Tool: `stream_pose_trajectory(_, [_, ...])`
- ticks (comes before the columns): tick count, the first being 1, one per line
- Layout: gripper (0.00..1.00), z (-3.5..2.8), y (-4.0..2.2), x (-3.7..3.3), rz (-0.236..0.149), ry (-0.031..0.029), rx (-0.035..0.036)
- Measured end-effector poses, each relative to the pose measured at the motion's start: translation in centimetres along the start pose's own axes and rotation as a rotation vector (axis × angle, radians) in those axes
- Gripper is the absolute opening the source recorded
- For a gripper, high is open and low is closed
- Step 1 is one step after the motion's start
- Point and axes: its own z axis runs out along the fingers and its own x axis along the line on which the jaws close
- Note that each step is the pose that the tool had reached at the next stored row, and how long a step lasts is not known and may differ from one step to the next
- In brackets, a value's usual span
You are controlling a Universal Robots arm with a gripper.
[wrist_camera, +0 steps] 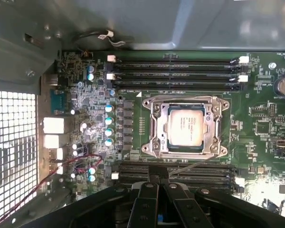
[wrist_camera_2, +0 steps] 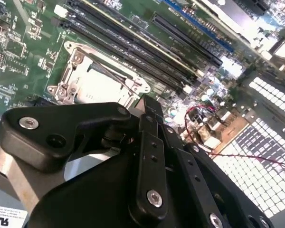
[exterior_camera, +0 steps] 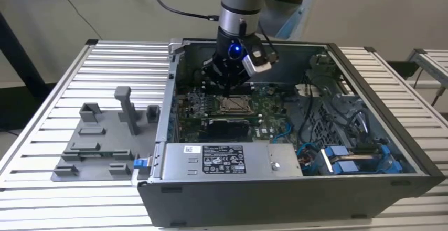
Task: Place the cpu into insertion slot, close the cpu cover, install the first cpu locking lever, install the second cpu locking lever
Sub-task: 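Install the second cpu locking lever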
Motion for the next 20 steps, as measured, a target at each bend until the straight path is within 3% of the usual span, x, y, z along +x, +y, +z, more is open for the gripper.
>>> stream_pose_trajectory(3, [0.11,0.15,0.35,-0.01,0.000,-0.0001,0.0000])
stream_pose_trajectory(10, [0.11,0.19,0.35,-0.01,0.000,0.0007,0.0001])
stream_pose_trajectory(17, [0.11,0.22,-0.08,-0.01,0.000,0.0008,0.0001])
stream_pose_trajectory(20, [0.11,0.55,-0.07,-0.01,0.000,0.0001,0.0007])
